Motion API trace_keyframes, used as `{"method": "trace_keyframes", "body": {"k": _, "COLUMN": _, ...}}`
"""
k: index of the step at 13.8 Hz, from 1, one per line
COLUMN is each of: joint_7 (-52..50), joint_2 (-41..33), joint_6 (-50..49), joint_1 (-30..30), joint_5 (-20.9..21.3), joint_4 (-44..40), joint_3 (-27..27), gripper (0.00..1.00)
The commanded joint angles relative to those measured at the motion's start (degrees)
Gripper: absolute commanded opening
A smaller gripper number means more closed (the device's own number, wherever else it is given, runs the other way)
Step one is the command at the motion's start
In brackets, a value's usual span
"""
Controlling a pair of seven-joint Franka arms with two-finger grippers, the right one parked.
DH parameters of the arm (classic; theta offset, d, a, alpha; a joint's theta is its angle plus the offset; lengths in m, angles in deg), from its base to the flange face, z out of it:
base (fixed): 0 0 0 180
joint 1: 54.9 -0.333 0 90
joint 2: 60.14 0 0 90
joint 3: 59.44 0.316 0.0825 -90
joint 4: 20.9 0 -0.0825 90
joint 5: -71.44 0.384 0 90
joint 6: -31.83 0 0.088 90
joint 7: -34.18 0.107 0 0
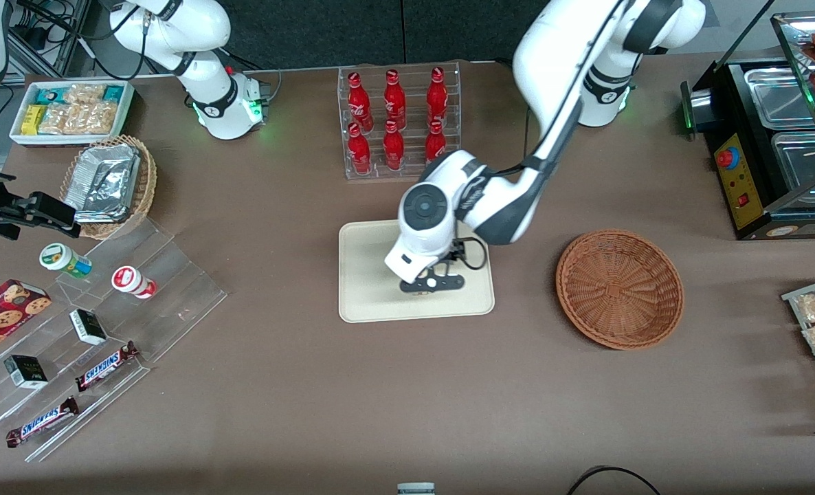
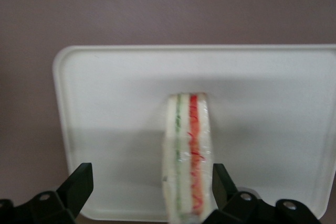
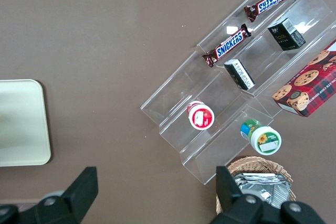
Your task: Place sandwich from basket to tray
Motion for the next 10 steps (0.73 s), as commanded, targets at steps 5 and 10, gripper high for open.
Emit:
{"method": "trace_keyframes", "body": {"k": 5, "joint_7": 12.3, "joint_2": -11.3, "joint_6": -6.3, "joint_1": -10.8, "joint_5": -0.3, "joint_4": 6.6, "joint_3": 2.2, "gripper": 1.00}}
{"method": "trace_keyframes", "body": {"k": 10, "joint_7": 23.6, "joint_2": -17.1, "joint_6": -6.3, "joint_1": -19.2, "joint_5": -0.5, "joint_4": 11.6, "joint_3": 2.2, "gripper": 1.00}}
